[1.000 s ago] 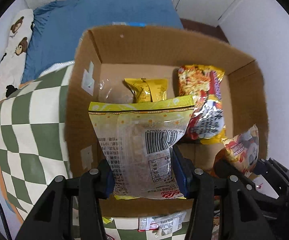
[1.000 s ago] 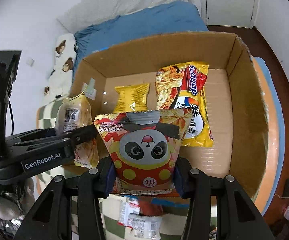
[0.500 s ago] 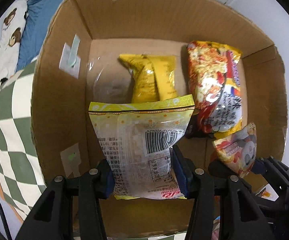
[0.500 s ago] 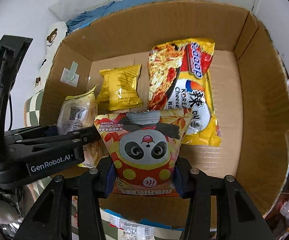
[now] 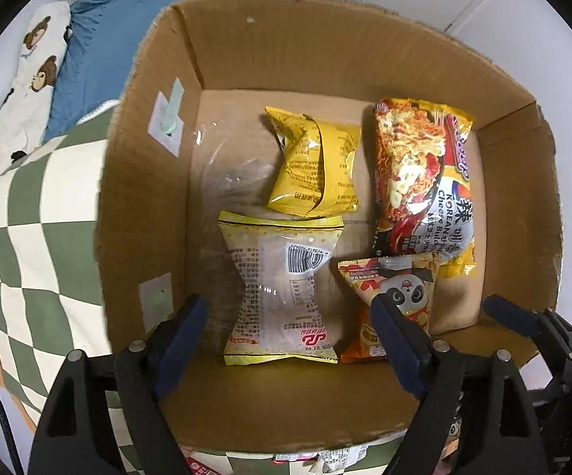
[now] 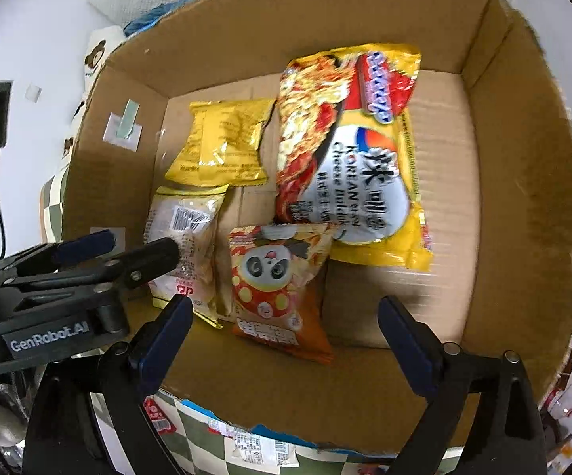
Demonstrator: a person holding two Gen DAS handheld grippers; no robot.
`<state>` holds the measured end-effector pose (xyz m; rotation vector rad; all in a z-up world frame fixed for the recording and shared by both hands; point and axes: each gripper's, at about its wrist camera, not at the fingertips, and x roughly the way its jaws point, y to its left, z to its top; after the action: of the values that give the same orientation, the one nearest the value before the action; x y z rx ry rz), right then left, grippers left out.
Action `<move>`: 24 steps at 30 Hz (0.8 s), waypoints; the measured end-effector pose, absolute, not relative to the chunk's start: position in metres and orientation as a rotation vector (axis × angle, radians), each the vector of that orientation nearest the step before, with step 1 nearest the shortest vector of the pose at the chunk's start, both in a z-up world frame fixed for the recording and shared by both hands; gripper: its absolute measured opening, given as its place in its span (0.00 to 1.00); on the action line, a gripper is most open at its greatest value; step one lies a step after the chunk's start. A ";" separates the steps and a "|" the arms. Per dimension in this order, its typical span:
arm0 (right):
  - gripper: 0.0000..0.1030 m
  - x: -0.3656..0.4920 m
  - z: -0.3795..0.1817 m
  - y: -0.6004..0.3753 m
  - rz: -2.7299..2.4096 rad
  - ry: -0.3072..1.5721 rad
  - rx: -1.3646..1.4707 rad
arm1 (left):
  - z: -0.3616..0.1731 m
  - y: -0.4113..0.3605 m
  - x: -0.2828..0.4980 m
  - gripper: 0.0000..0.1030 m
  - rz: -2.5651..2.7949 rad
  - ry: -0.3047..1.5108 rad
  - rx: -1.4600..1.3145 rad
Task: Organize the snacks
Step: 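Lift both tools out of the box and move over the remaining snacks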
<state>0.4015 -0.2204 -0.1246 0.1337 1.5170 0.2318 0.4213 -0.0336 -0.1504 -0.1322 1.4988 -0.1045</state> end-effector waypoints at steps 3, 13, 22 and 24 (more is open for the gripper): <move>0.94 0.396 -0.115 -0.228 0.202 1.480 0.116 | -0.139 -0.034 0.414 0.82 -0.092 1.448 -0.117; 0.94 0.366 -0.065 -0.242 0.148 1.319 0.061 | -0.081 -0.018 0.368 0.82 -0.041 1.234 -0.094; 0.94 0.317 -0.008 -0.247 0.146 1.162 0.068 | -0.028 -0.020 0.315 0.82 -0.022 1.050 -0.046; 0.94 0.305 0.005 -0.248 0.151 1.133 0.069 | -0.019 -0.021 0.303 0.82 -0.019 1.021 -0.041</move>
<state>0.3053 -0.2478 0.0048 0.0692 1.1332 0.1514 0.3025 -0.0215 -0.0187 -0.0410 1.0210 -0.0194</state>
